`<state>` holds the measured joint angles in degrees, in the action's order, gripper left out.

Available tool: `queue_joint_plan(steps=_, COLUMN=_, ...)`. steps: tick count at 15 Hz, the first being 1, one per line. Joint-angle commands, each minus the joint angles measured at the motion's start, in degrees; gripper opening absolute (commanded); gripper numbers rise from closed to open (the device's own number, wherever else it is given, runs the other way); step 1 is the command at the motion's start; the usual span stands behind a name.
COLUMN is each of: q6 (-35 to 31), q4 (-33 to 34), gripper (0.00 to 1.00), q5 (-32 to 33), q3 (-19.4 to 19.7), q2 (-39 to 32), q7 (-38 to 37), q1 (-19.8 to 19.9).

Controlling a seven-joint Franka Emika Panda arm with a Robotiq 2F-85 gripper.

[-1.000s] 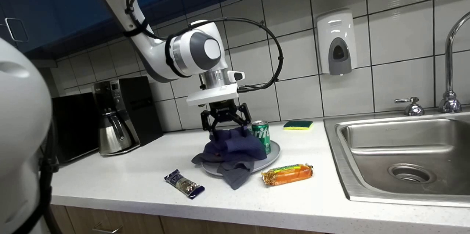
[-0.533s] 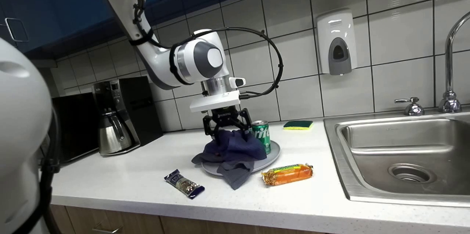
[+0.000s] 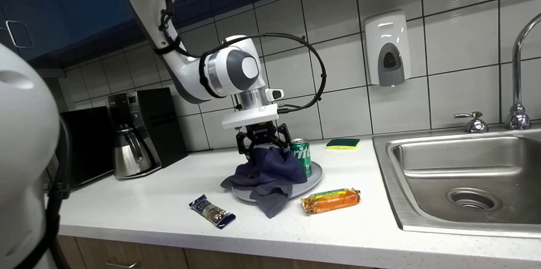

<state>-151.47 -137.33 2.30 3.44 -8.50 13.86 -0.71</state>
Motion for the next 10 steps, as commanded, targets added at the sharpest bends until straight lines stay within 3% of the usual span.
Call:
queue_joint_plan(steps=1, q6=0.01, q4=1.58, gripper=0.75, q5=1.53, q3=-1.11, q2=-1.32, q7=-1.27, q1=0.72)
queue_joint_plan(steps=3, q6=0.07, q4=1.78, gripper=0.66, q5=1.35, q3=-1.26, q2=-1.52, q7=-0.95, q1=0.79)
queue_joint_plan(steps=10, q6=0.29, q4=1.65, gripper=0.09, q5=1.17, q3=-1.61, q2=-1.59, q7=-0.74, q1=0.83)
